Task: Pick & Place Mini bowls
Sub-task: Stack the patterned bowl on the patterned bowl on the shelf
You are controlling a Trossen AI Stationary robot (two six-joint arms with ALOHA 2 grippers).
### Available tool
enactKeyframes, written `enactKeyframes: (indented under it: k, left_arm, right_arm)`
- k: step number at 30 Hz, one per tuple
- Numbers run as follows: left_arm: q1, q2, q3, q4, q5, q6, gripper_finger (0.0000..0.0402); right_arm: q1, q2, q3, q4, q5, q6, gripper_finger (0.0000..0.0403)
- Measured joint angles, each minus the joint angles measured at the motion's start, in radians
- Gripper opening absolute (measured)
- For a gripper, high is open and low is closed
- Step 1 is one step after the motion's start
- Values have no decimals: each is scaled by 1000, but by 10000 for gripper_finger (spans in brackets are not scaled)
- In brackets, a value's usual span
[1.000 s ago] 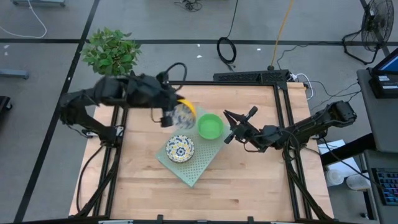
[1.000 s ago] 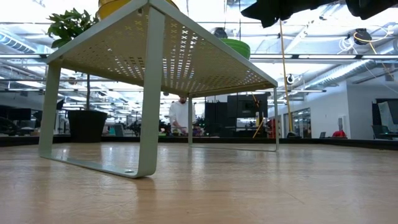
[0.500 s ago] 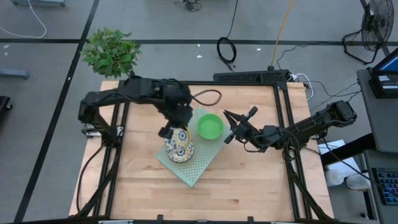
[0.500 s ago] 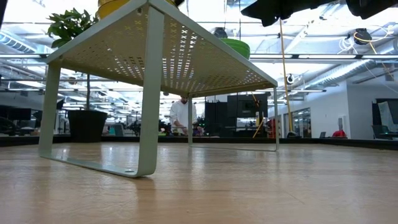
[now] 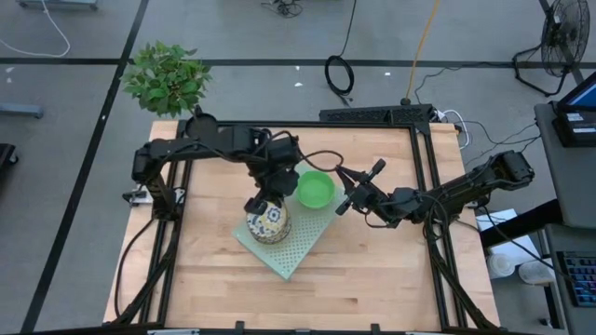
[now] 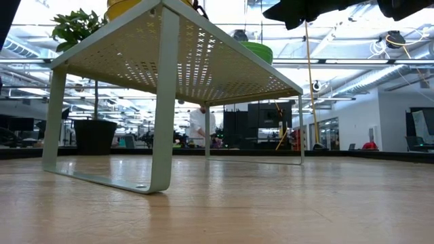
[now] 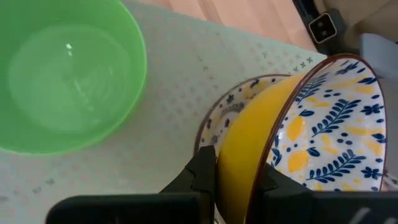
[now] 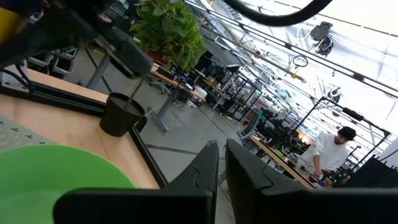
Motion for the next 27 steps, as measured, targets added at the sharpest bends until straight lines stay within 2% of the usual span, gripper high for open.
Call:
enactKeyframes:
  k: [6,14,18,22,27]
  left_arm:
    - [4,11,0,-34,8,-160,29]
    - [4,57,0,-35,18,-178,38]
    - [4,78,0,-35,-32,-206,38]
    - [3,78,0,-36,-89,-257,62]
    - [2,71,0,-44,-90,-316,89]
  right_arm:
    - [0,0,0,0,0,0,18]
    - [0,0,0,0,0,0,18]
    - [0,0,0,0,0,0,18]
    - [0,0,0,0,0,0,18]
    - [0,0,0,0,0,1,18]
